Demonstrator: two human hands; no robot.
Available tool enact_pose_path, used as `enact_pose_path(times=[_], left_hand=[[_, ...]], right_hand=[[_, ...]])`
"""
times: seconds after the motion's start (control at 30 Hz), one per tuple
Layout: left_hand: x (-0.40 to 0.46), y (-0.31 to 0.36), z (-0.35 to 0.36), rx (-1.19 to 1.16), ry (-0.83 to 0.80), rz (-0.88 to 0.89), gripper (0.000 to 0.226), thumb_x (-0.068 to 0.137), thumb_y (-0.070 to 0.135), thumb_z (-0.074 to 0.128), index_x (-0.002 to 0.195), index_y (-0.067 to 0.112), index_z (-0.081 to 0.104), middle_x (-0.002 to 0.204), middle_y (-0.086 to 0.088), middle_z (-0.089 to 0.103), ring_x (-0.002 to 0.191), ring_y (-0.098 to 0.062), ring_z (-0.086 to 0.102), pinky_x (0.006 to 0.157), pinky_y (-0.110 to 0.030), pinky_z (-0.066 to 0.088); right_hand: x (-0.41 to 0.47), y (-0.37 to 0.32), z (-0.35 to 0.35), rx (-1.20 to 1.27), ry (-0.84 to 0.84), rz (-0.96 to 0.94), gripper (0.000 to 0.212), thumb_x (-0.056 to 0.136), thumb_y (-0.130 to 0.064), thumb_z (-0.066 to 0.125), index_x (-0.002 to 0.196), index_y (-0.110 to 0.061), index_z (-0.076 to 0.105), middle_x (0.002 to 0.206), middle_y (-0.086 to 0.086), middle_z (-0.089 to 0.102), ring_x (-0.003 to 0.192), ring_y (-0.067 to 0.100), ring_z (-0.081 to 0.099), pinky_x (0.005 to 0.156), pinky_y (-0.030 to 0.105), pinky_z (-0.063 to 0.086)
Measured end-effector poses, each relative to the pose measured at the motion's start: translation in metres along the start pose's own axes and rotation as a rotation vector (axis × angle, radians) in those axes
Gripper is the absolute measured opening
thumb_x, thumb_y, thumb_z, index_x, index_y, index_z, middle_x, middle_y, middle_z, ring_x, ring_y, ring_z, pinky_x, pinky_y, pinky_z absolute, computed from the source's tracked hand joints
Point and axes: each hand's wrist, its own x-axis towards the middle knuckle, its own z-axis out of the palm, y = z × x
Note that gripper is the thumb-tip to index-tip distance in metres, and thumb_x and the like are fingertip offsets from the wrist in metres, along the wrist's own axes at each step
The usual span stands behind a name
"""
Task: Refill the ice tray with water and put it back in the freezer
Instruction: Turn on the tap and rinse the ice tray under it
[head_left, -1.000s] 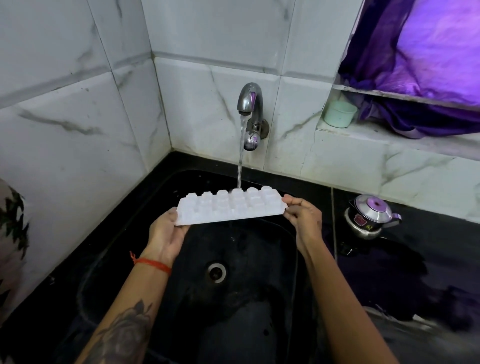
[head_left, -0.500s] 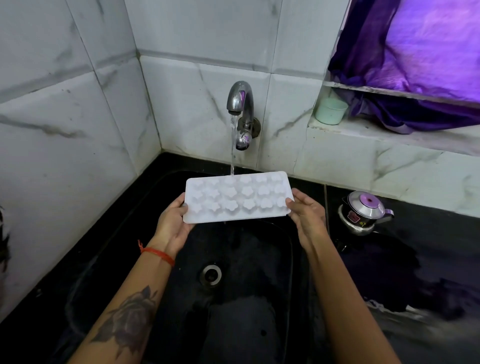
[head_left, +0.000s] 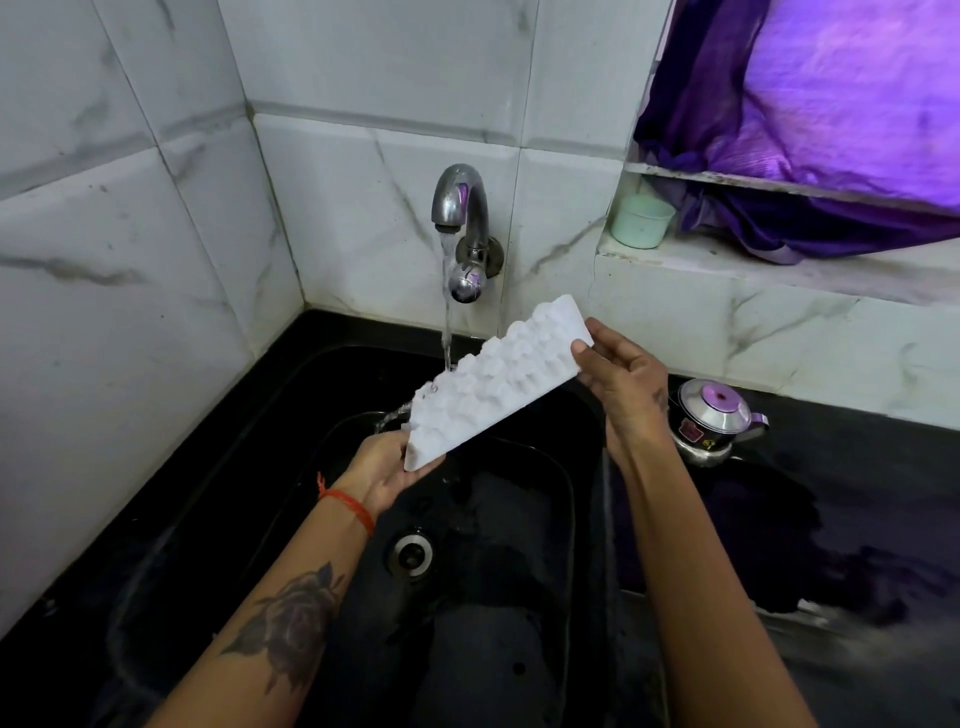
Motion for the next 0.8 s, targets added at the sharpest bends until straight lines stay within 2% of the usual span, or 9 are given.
enact_pose_path(times=[0.07,0.13,0.2,0.27,0.33,0.43,0.53,0.63,0.8], left_hand=[[0.001,0.003,0.001,0.013,0.027,0.015,0.026,0.091,-0.014,0.033,0.105,-0.007,0.053,0.104,-0.019,0.061,0.078,-0.023,0.058,0.049,-0.027,0.056],[0.003,0.007,-0.001,0.104,0.102,0.081,0.029,0.089,-0.017,0.031,0.103,-0.011,0.056,0.123,-0.023,0.057,0.082,-0.023,0.059,0.06,-0.027,0.057],[0.005,0.012,-0.003,0.162,0.154,0.142,0.035,0.091,-0.014,0.03,0.119,-0.012,0.051,0.13,-0.021,0.053,0.1,-0.028,0.059,0.079,-0.033,0.052],[0.006,0.019,-0.006,0.19,0.176,0.199,0.035,0.096,-0.008,0.032,0.127,-0.007,0.048,0.132,-0.02,0.052,0.118,-0.032,0.053,0.086,-0.036,0.046],[0.003,0.027,-0.006,0.214,0.183,0.255,0.033,0.097,-0.003,0.035,0.127,-0.004,0.049,0.128,-0.018,0.055,0.117,-0.03,0.054,0.085,-0.035,0.046],[-0.002,0.037,-0.004,0.235,0.167,0.323,0.032,0.099,0.002,0.035,0.125,0.001,0.053,0.115,-0.013,0.058,0.101,-0.024,0.057,0.078,-0.034,0.047],[-0.006,0.044,-0.006,0.245,0.131,0.39,0.032,0.098,0.004,0.038,0.124,0.007,0.055,0.113,-0.01,0.061,0.091,-0.02,0.06,0.07,-0.031,0.051],[-0.008,0.049,-0.009,0.256,0.104,0.445,0.031,0.097,0.005,0.04,0.122,0.011,0.057,0.11,-0.008,0.063,0.087,-0.016,0.062,0.069,-0.031,0.052],[-0.013,0.053,-0.019,0.24,0.089,0.502,0.03,0.096,0.005,0.042,0.118,0.017,0.059,0.1,0.0,0.066,0.087,-0.014,0.063,0.068,-0.03,0.052]], right_hand=[[0.004,0.005,-0.006,0.016,0.039,0.015,0.04,0.085,0.002,0.063,0.125,0.004,0.055,0.11,0.014,0.067,0.094,0.021,0.068,0.084,0.027,0.056],[0.006,0.015,-0.014,0.011,0.066,0.058,0.036,0.089,0.004,0.058,0.124,0.007,0.053,0.108,0.016,0.065,0.088,0.016,0.068,0.074,0.02,0.057],[0.005,0.029,-0.022,-0.011,0.092,0.123,0.033,0.091,0.006,0.053,0.124,0.008,0.052,0.11,0.017,0.064,0.079,0.011,0.068,0.065,0.015,0.055],[0.004,0.046,-0.029,-0.038,0.125,0.2,0.035,0.092,0.008,0.05,0.127,0.008,0.05,0.115,0.021,0.061,0.074,0.009,0.069,0.063,0.015,0.055],[0.002,0.061,-0.033,-0.077,0.142,0.285,0.035,0.093,0.008,0.048,0.128,0.007,0.049,0.121,0.022,0.06,0.085,0.016,0.069,0.073,0.023,0.057],[-0.002,0.075,-0.032,-0.135,0.116,0.379,0.037,0.093,0.008,0.047,0.13,0.004,0.05,0.123,0.02,0.061,0.105,0.028,0.064,0.086,0.033,0.053],[-0.005,0.081,-0.025,-0.174,0.072,0.423,0.033,0.095,0.002,0.047,0.127,0.001,0.054,0.119,0.017,0.064,0.106,0.029,0.064,0.081,0.031,0.055],[-0.007,0.089,-0.018,-0.195,0.033,0.435,0.034,0.097,-0.01,0.052,0.13,-0.003,0.052,0.123,0.015,0.063,0.106,0.027,0.064,0.075,0.028,0.055],[-0.009,0.092,-0.006,-0.225,0.009,0.397,0.048,0.094,-0.007,0.056,0.14,-0.005,0.041,0.128,0.014,0.059,0.107,0.026,0.063,0.071,0.027,0.056]])
